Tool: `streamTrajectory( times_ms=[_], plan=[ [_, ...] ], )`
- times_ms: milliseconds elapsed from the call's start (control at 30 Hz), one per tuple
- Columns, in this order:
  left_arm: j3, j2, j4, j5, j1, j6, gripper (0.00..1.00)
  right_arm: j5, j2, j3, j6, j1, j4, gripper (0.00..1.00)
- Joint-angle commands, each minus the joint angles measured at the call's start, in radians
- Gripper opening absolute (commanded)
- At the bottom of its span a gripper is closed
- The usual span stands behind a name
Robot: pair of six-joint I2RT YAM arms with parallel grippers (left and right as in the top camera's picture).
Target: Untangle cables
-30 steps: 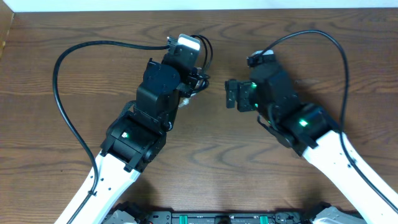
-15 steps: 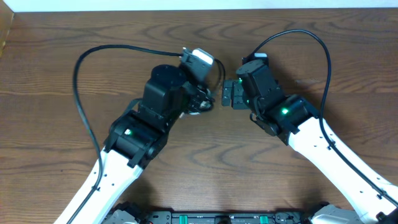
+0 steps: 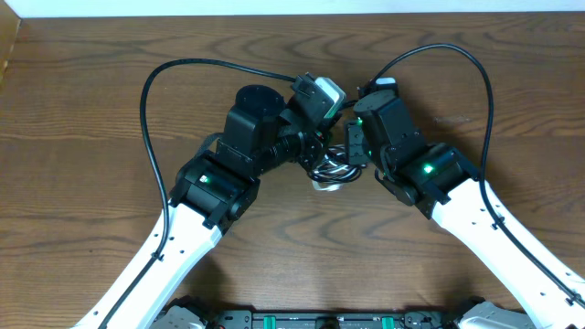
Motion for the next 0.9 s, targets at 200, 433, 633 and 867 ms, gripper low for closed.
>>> streamTrajectory(
  times_ms=[200, 433, 633, 867],
  plan=[
    [0.040, -0.020, -0.014, -0.008, 0.000, -0.011, 0.07, 0.028, -0.013, 0.008, -0.079, -0.016, -0.039, 0.99],
    [0.040, -0.028, -0.036, -0.044, 0.000, -0.011, 0.08, 0.024, -0.014, 0.008, -0.104, -0.066, -0.061, 0.01],
    [0.040, -0.028, -0.039, -0.112, -0.001, -0.011, 0.48, 0.088, -0.035, 0.008, -0.100, -0.069, -0.054, 0.01],
    [0.040, -0.028, -0.077, -0.217, 0.000, -0.011, 0.70, 0.164, -0.160, 0.008, -0.100, -0.089, -0.053, 0.01]
  ],
)
